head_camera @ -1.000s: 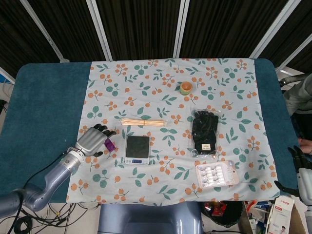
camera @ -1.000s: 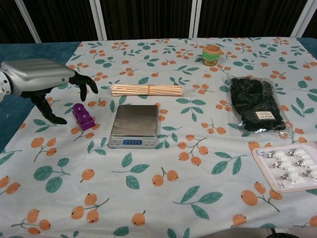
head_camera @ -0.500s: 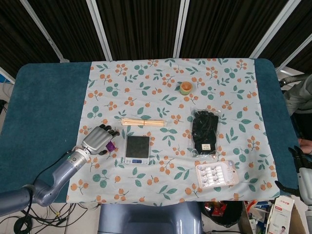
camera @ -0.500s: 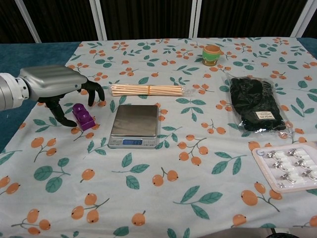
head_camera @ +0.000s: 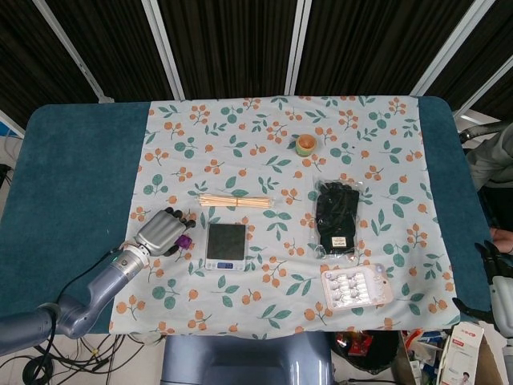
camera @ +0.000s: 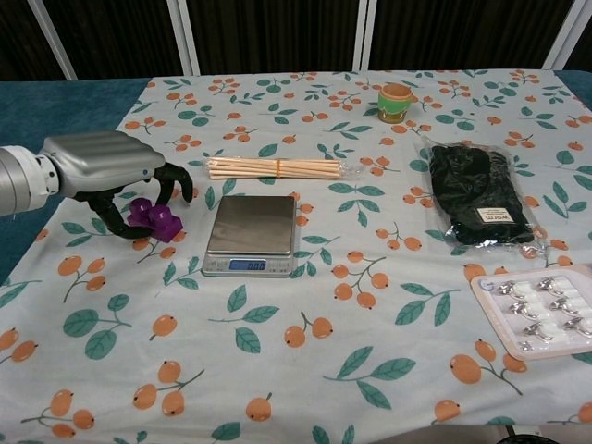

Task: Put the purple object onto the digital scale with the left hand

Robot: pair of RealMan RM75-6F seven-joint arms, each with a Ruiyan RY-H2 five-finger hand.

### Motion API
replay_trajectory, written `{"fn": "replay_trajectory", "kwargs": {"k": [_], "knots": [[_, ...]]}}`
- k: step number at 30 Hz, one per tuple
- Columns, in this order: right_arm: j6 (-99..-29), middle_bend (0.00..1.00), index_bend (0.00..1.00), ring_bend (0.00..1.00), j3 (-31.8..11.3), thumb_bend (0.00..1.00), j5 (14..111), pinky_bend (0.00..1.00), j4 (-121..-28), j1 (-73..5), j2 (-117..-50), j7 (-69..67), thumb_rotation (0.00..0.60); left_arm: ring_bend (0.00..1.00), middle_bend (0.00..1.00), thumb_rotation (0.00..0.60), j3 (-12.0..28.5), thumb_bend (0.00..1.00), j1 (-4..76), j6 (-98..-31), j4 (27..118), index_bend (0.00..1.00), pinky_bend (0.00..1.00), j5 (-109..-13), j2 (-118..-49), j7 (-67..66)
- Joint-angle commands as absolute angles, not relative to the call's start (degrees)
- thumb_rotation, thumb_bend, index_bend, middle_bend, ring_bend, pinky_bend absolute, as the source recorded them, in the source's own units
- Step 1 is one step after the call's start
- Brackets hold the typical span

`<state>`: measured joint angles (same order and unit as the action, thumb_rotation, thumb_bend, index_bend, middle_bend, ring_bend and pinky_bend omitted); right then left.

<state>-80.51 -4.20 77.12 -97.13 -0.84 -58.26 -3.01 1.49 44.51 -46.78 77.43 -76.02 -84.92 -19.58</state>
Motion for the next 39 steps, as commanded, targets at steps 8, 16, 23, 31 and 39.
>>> {"fn": "replay_trajectory", "kwargs": {"k": [8, 16, 23, 31, 39], "knots": [[-80.56, 0.01, 0.03, 0.17, -4.20, 0.08, 77.15, 0.19, -97.24, -0.84, -58.16, -2.98, 0.600, 0.26, 0.43, 0.600, 1.42, 0.31, 44.53, -46.33, 77.85, 0.31, 0.31, -75.36, -84.52, -19.67], [-80.44, 0.01, 0.03, 0.17, -4.20, 0.08, 77.03, 0.19, -97.31, -0.85, -58.08, -2.99, 0.600, 0.27, 0.49, 0.600, 1.04, 0.33, 44.28, -47.15, 77.08, 0.33, 0.33, -76.27, -84.89, -19.73], [-80.29, 0.01, 0.03, 0.17, -4.13, 0.08, 77.10, 0.19, -97.40, -0.88, -57.95, -3.17, 0.600, 0.28, 0.49, 0.600, 1.66, 0.37, 43.58, -49.02, 79.72, 0.33, 0.33, -76.84, -83.12, -17.80], [-80.20, 0.01, 0.03, 0.17, -4.03, 0.08, 77.09, 0.19, -97.67, -0.87, -57.81, -3.03, 0.600, 0.28, 0.49, 0.600, 3.58, 0.37, 43.15, -52.14, 84.48, 0.34, 0.33, -79.84, -81.58, -8.98], [-80.37, 0.01, 0.03, 0.17, -4.08, 0.08, 77.10, 0.19, -97.76, -0.82, -57.71, -3.02, 0.600, 0.28, 0.49, 0.600, 5.30, 0.37, 45.26, -51.16, 84.57, 0.35, 0.33, -79.70, -84.48, -10.05]]}}
